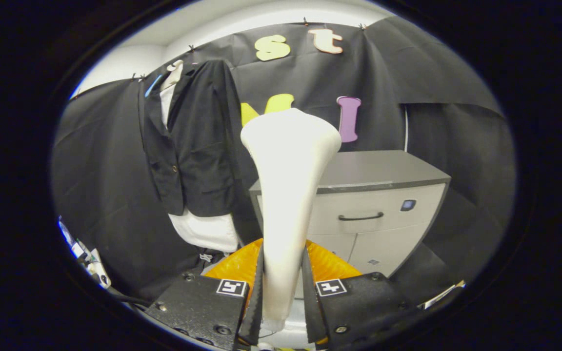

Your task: Iron the clothes twice with a garment steamer, once on the left side and once on the right side.

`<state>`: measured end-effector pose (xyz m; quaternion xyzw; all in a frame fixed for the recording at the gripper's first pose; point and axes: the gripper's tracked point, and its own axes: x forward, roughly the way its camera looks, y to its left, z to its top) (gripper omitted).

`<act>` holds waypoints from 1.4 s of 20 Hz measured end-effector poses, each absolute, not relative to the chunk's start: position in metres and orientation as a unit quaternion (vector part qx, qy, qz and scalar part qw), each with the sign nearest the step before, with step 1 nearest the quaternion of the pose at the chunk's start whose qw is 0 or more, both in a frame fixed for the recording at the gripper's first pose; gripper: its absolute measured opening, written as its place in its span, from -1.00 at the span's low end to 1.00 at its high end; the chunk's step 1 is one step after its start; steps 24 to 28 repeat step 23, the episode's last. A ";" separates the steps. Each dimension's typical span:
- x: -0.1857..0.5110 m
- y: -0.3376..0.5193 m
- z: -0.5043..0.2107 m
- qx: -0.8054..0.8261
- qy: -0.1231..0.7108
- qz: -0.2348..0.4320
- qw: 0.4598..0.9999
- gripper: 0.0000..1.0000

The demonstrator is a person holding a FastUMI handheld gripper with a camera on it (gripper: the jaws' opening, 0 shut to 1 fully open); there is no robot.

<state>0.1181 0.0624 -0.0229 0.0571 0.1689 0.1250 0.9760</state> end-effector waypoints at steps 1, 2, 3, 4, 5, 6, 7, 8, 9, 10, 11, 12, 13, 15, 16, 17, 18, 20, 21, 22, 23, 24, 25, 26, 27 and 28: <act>0.117 0.050 -0.029 0.048 0.169 0.117 0.978 -0.23; 0.115 0.040 -0.036 0.044 0.171 0.113 0.978 -0.23; 0.112 0.034 -0.042 0.041 0.177 0.113 0.977 -0.23; 0.110 0.028 -0.048 0.042 0.182 0.112 0.976 -0.23; 0.109 0.023 -0.052 0.038 0.182 0.112 0.976 -0.23; 0.106 0.019 -0.055 0.033 0.182 0.112 0.976 -0.23; 0.104 0.017 -0.056 0.034 0.182 0.114 0.976 -0.23; 0.101 0.014 -0.059 0.037 0.182 0.116 0.976 -0.23; 0.099 0.012 -0.059 0.034 0.181 0.117 0.976 -0.23; 0.097 0.009 -0.062 0.031 0.180 0.117 0.976 -0.23; 0.095 0.005 -0.064 0.034 0.180 0.116 0.976 -0.23; 0.093 0.001 -0.067 0.036 0.181 0.116 0.976 -0.23; 0.090 -0.003 -0.070 0.036 0.182 0.112 0.976 -0.23; 0.088 -0.008 -0.077 0.035 0.184 0.108 0.976 -0.23; 0.087 -0.011 -0.080 0.036 0.188 0.107 0.976 -0.23; 0.086 -0.013 -0.083 0.038 0.190 0.106 0.975 -0.23; 0.084 -0.015 -0.083 0.036 0.190 0.103 0.976 -0.23; 0.083 -0.020 -0.085 0.037 0.190 0.100 0.976 -0.23; 0.082 -0.022 -0.085 0.038 0.190 0.098 0.976 -0.23; 0.082 -0.024 -0.084 0.036 0.188 0.095 0.977 -0.23; 0.084 -0.027 -0.083 0.035 0.187 0.091 0.978 -0.23; 0.084 -0.027 -0.083 0.035 0.187 0.091 0.978 -0.23; 0.084 -0.027 -0.083 0.035 0.187 0.091 0.978 -0.23; 0.084 -0.027 -0.083 0.035 0.187 0.091 0.978 -0.23; 0.084 -0.027 -0.083 0.035 0.187 0.091 0.978 -0.23; 0.084 -0.027 -0.083 0.035 0.187 0.091 0.978 -0.23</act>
